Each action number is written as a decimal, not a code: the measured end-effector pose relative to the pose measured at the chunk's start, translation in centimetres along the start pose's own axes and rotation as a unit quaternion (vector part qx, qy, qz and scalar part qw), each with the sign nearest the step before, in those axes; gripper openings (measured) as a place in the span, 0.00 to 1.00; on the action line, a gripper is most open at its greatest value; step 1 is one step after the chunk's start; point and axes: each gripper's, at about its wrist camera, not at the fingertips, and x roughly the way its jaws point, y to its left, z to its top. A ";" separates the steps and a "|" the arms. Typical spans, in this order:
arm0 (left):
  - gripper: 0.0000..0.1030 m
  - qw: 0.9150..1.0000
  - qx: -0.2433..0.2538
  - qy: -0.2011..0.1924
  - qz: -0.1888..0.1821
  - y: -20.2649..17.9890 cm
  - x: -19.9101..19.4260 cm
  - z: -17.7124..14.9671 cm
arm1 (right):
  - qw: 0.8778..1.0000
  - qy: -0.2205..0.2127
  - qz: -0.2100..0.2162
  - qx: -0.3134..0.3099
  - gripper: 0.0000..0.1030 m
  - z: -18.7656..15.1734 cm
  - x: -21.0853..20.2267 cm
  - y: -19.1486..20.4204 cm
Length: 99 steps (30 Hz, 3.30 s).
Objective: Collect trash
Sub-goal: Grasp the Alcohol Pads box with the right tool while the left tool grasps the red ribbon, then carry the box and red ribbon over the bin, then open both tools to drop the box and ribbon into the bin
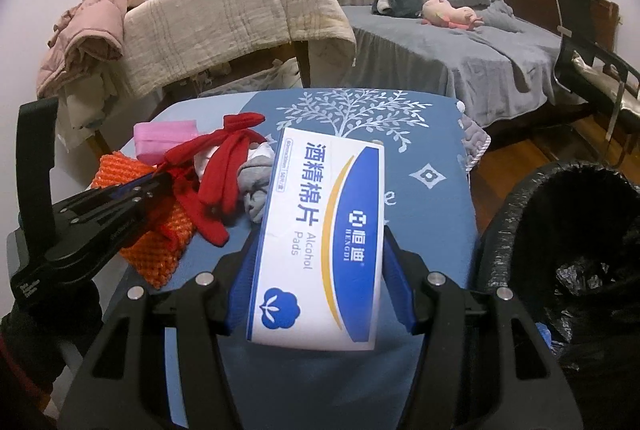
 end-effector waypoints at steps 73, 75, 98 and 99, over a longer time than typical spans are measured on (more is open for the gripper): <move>0.05 0.940 0.151 -0.065 -0.298 -27.4 -10.7 2.2 | 0.973 -0.079 -0.193 0.096 0.54 -4.5 -18.3 -20.8; 0.08 0.938 0.153 -0.060 -0.305 -28.1 -10.5 2.2 | 0.972 -0.077 -0.201 0.098 0.55 -4.8 -18.4 -21.4; 0.82 0.977 0.089 -0.086 -0.174 -16.3 -11.3 2.7 | 0.978 -0.096 -0.164 0.087 0.95 -3.7 -17.1 -16.0; 0.82 0.979 0.087 -0.087 -0.162 -15.3 -11.3 2.5 | 0.979 -0.096 -0.157 0.084 0.95 -3.4 -16.7 -15.3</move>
